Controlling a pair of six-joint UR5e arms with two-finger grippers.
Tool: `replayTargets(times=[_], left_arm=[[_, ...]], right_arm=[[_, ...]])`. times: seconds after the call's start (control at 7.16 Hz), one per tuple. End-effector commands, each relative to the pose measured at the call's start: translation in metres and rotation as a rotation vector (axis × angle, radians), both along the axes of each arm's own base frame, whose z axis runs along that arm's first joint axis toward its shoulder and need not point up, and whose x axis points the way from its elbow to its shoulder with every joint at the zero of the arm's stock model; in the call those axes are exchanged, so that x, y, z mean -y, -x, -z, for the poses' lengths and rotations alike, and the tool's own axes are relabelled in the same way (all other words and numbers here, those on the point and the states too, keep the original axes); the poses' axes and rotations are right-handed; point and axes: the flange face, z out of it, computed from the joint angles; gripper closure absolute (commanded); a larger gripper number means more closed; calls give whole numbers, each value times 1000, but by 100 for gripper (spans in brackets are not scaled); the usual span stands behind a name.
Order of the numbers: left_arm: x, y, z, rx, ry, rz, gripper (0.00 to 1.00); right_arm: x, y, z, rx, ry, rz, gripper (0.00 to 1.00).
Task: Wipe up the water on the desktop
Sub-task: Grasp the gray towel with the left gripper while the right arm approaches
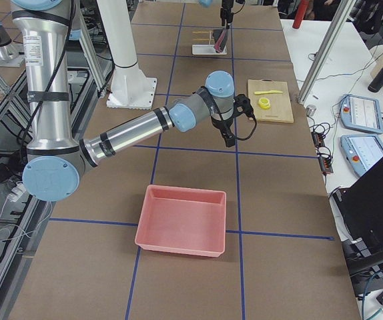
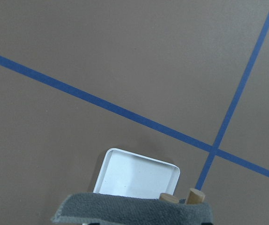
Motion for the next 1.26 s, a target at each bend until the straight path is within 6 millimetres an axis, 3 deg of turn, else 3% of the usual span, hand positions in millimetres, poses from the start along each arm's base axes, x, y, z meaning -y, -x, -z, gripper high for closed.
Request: replayTargets(times=[0.0,0.98,1.12], left_arm=[[7,-4,5,-3,-7,-2,55],[8,-7,5,-3,-7,-7,60],[8,-7,5,-3,-7,-7,64]], right_arm=[[0,1,0,0,1,1,0],[0,1,1,6,21,-13,0],[0,1,1,7,22,-14,0]])
